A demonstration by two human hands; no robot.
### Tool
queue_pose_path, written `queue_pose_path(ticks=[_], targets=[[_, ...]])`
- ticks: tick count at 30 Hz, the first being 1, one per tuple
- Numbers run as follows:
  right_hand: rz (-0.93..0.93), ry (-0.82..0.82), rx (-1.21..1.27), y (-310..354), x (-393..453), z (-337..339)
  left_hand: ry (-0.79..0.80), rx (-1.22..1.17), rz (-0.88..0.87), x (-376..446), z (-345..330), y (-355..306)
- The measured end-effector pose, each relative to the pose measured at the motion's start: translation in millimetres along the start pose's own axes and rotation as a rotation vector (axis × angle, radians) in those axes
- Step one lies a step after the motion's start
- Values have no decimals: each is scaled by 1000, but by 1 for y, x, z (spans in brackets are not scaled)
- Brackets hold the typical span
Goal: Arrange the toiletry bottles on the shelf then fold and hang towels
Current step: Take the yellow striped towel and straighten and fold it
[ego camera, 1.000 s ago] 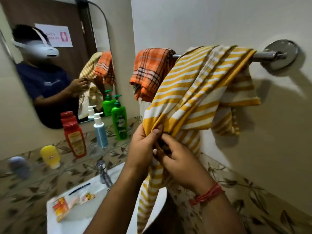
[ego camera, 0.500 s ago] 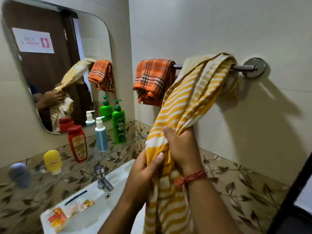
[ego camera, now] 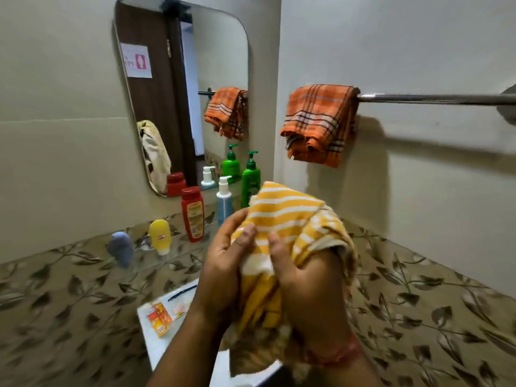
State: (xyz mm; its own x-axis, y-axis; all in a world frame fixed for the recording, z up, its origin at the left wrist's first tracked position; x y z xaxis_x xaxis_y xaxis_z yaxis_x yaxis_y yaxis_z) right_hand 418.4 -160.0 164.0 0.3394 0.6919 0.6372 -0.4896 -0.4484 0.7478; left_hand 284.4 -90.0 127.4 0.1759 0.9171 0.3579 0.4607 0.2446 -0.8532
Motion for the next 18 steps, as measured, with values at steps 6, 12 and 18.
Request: queue_pose_path(ticks=[6,12,18], targets=[[-160,288,-188,-38,3,26,154,66,-42,1,-26,-14],[38,920,-443,-69,30,-12,131,268,-103,29,-58,0],[216,1567,-319,-75,43,16,171,187,-155,49,-91,14]])
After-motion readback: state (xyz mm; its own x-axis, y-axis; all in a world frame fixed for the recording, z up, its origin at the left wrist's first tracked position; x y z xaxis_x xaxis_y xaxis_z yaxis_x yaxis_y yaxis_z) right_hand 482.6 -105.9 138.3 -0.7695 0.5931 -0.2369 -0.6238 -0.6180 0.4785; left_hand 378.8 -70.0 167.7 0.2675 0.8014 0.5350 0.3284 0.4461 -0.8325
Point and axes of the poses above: each hand's wrist, its own x-axis towards the middle knuckle, its own z-axis out of the back of the hand, y = z × x, the point moved 9 cm from there along x, towards the middle knuckle, and after that the axes turned 4 degrees about -x, right-handed, at the moved point
